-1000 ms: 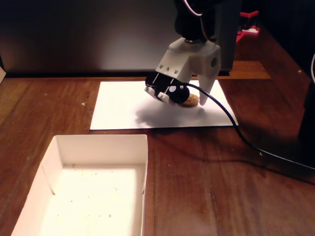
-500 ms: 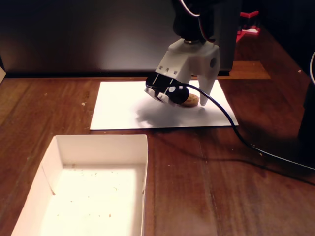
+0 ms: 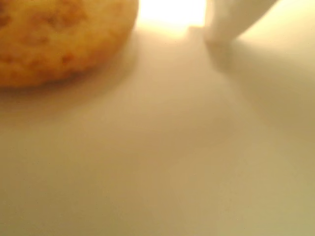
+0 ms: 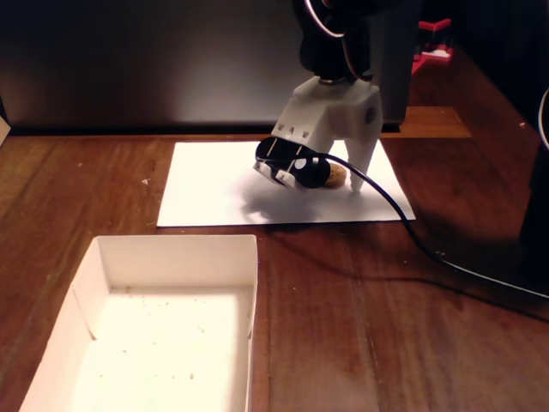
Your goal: Grasp a mini cookies block and put it in the white box.
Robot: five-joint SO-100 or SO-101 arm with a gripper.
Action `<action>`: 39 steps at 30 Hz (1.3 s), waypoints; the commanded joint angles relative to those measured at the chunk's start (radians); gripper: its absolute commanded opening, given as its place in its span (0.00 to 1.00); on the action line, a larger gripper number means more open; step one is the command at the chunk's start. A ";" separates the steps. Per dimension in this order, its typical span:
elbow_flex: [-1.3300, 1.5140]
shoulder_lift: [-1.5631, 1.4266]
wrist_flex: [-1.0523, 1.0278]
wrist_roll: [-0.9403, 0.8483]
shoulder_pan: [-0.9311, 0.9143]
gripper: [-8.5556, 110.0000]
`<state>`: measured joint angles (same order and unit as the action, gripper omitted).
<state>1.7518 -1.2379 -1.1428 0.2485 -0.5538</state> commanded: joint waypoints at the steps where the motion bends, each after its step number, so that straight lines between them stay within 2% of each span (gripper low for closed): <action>1: -0.089 -0.026 -0.011 0.006 -0.014 0.40; 13: -0.089 -0.025 -0.002 0.012 -0.018 0.32; 18: -0.089 -0.021 0.008 0.014 -0.023 0.26; 39: -0.092 -0.003 0.040 0.008 0.000 0.28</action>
<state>1.7273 -1.2164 -1.1167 0.2638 -0.5660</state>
